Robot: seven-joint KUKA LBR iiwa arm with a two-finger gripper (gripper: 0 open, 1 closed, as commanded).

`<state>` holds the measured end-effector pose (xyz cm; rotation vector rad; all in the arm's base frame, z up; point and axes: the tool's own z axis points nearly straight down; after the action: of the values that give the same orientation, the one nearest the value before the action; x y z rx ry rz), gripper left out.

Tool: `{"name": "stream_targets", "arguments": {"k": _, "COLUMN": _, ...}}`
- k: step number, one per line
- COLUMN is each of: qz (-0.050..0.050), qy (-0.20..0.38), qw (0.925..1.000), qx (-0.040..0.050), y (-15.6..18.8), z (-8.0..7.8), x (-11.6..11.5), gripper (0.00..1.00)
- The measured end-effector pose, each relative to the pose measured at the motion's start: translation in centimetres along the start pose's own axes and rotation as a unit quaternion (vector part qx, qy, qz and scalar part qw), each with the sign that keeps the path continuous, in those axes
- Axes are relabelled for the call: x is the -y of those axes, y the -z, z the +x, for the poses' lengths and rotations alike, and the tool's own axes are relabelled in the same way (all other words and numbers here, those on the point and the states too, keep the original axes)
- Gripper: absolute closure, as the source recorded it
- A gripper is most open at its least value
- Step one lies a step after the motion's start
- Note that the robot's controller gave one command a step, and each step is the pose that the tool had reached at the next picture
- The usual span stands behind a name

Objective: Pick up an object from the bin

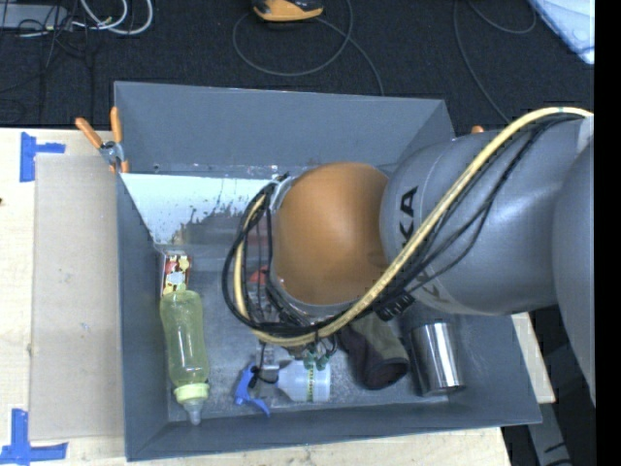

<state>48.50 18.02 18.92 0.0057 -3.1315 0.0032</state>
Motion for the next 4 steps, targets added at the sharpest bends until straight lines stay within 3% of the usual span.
{"name": "stream_targets", "arguments": {"k": 1, "qz": -0.001, "qy": -0.003, "qw": 1.0, "qx": 0.0041, "y": 0.4, "z": -0.2, "x": 0.1, "gripper": 0.0}}
{"name": "stream_targets", "arguments": {"k": 2, "qz": -0.001, "qy": 0.048, "qw": 0.9988, "qx": 0.0028, "y": -3.8, "z": 0.3, "x": 1.8, "gripper": 0.0}}
{"name": "stream_targets", "arguments": {"k": 3, "qz": -0.001, "qy": 0.017, "qw": 0.9999, "qx": 0.003, "y": -8.7, "z": 1.1, "x": 5.1, "gripper": 0.0}}
{"name": "stream_targets", "arguments": {"k": 4, "qz": -0.001, "qy": -0.065, "qw": 0.9979, "qx": 0.0016, "y": -12.0, "z": 1.0, "x": 4.6, "gripper": 1.0}}
